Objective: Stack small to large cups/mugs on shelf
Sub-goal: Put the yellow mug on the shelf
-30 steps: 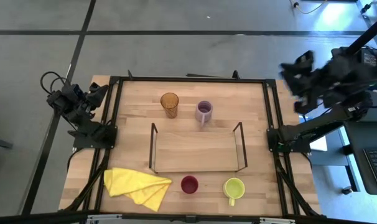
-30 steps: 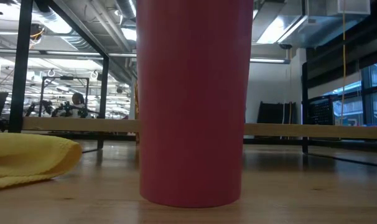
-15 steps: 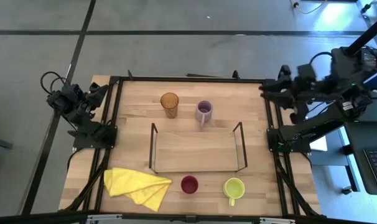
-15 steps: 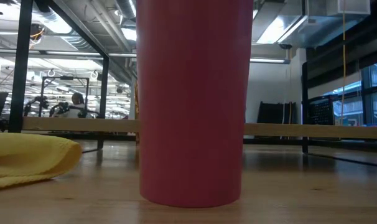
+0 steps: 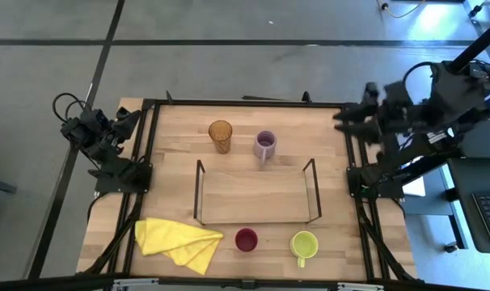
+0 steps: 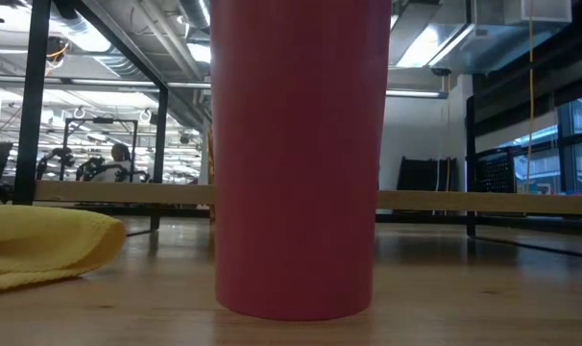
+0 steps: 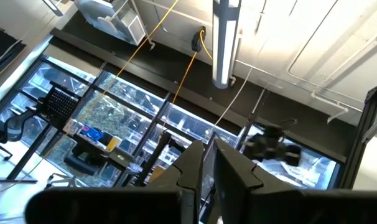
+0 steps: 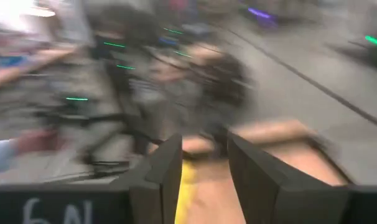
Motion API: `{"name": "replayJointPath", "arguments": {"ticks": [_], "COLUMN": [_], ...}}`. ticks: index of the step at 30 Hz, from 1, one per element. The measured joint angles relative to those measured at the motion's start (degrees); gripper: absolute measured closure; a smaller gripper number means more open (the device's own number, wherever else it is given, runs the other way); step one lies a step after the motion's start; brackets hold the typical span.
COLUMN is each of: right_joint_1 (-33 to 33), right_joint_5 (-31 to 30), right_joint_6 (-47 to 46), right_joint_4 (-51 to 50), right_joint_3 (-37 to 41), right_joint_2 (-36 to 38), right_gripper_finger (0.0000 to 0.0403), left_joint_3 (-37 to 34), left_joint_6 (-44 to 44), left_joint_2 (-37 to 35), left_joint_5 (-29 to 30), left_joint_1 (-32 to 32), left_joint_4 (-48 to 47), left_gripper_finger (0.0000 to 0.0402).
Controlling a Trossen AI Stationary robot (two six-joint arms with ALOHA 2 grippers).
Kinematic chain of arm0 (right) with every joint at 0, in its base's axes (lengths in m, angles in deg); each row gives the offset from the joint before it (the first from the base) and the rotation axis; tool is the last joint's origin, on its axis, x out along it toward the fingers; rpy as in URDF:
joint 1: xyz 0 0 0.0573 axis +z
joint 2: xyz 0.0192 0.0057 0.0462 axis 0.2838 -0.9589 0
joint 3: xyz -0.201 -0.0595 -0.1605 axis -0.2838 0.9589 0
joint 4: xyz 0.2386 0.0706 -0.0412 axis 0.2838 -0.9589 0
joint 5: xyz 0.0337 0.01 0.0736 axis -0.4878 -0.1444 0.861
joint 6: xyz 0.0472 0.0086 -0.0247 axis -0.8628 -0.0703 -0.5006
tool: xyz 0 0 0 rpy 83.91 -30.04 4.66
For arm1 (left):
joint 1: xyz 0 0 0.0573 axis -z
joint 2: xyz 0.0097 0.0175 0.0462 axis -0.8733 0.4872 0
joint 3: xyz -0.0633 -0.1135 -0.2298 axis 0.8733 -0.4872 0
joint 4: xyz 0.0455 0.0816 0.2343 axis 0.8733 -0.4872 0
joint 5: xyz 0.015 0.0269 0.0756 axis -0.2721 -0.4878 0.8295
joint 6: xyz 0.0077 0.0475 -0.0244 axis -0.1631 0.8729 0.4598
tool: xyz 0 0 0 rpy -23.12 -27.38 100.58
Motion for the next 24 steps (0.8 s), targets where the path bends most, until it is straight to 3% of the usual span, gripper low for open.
{"name": "replayJointPath", "arguments": {"ticks": [2,3,8,11,14,20,24], "right_joint_1": [0.0,0.0,0.0,0.97,2.98,8.57,11.17], "right_joint_5": [-4.05,-3.18,12.13,24.57,32.25,36.15,42.53], "right_joint_6": [-5.56,-8.57,-32.39,-41.66,-49.49,-59.9,-68.58], "right_joint_4": [-7.31,-11.06,-29.75,-27.33,-28.43,-28.92,-27.66], "right_joint_3": [-1.81,-2.33,-2.92,1.99,5.82,17.21,26.6], "right_joint_2": [-1.09,-1.79,-4.36,-3.35,-3.74,-3.09,-3.73], "right_gripper_finger": [0.0272,0.0272,0.0272,0.0272,0.0272,0.0272,0.0272], "left_joint_3": [0.0,0.0,0.0,0.0,0.0,0.0,0.0], "left_joint_6": [0.0,0.0,0.0,0.0,0.0,0.0,0.0], "left_joint_2": [0.0,0.0,0.0,0.0,0.02,0.0,0.0], "left_joint_5": [0.0,0.0,0.0,0.0,0.02,0.0,0.0], "left_joint_1": [-0.01,0.0,0.0,0.0,0.0,-0.02,-0.01], "left_joint_4": [0.0,0.0,0.04,0.04,0.02,0.02,0.08], "left_gripper_finger": [0.037,0.037,0.037,0.037,0.037,0.037,0.037]}}
